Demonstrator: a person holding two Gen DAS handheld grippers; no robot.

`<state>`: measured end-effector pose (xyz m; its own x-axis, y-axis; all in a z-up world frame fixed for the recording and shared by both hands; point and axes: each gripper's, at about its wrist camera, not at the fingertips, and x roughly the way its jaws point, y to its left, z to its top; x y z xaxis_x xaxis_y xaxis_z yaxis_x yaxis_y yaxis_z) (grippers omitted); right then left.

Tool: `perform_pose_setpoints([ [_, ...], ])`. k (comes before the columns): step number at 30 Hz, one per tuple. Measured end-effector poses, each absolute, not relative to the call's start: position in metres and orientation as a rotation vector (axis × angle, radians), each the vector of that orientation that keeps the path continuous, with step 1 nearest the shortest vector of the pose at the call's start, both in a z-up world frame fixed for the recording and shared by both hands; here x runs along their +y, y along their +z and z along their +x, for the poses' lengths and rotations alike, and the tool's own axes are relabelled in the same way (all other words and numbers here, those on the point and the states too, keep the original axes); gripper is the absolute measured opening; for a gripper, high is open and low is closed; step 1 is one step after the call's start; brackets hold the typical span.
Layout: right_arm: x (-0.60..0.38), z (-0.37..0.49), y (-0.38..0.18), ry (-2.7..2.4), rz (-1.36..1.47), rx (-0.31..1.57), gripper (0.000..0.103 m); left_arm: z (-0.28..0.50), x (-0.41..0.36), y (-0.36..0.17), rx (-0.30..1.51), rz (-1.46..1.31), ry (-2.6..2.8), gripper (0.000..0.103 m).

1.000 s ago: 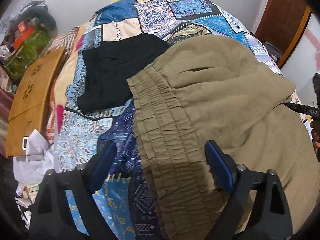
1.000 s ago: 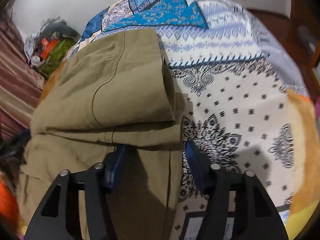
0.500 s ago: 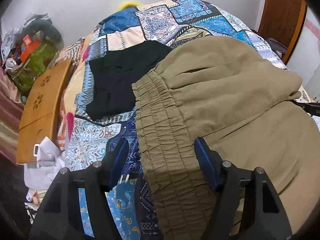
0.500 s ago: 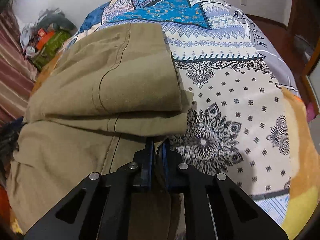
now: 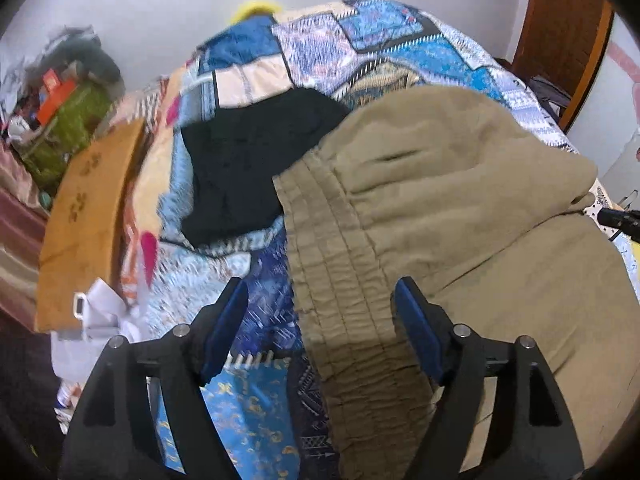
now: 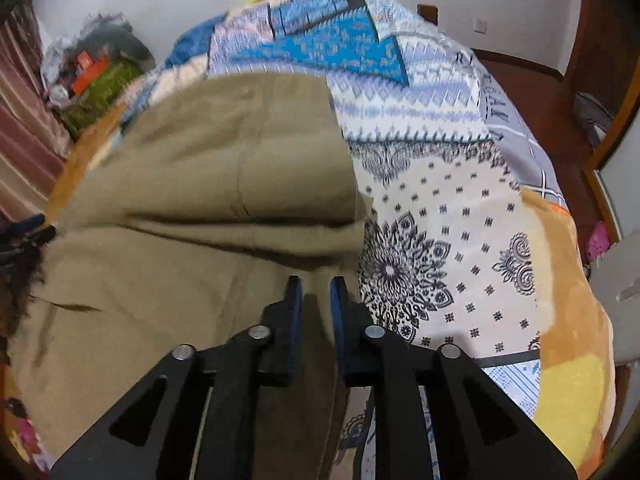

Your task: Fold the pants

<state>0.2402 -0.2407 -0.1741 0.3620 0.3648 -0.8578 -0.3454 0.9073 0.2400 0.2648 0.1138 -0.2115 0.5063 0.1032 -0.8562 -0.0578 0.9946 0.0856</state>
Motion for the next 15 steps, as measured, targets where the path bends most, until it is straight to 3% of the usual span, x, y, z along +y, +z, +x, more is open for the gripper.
perform_pose_setpoints([
  [2, -0.244, 0.243, -0.162, 0.463, 0.044, 1.074, 0.024, 0.267, 0.115, -0.203, 1.01, 0.047, 0.093, 0.084],
  [6, -0.243, 0.253, -0.148, 0.454, 0.041, 0.992, 0.056, 0.28, 0.122, -0.195, 0.977, 0.046, 0.117, 0.092],
  [8, -0.241, 0.259, -0.149, 0.443, 0.044, 0.975, 0.061, 0.29, 0.128, -0.199, 0.99, 0.033, 0.119, 0.092],
  [14, -0.239, 0.29, -0.178, 0.47, 0.143, 1.063, 0.06, 0.311, 0.139, -0.233, 1.092, -0.028, 0.114, 0.093],
  [15, -0.237, 0.294, -0.184, 0.484, 0.163, 1.081, 0.057, 0.311, 0.139, -0.238, 1.098, -0.039, 0.115, 0.094],
])
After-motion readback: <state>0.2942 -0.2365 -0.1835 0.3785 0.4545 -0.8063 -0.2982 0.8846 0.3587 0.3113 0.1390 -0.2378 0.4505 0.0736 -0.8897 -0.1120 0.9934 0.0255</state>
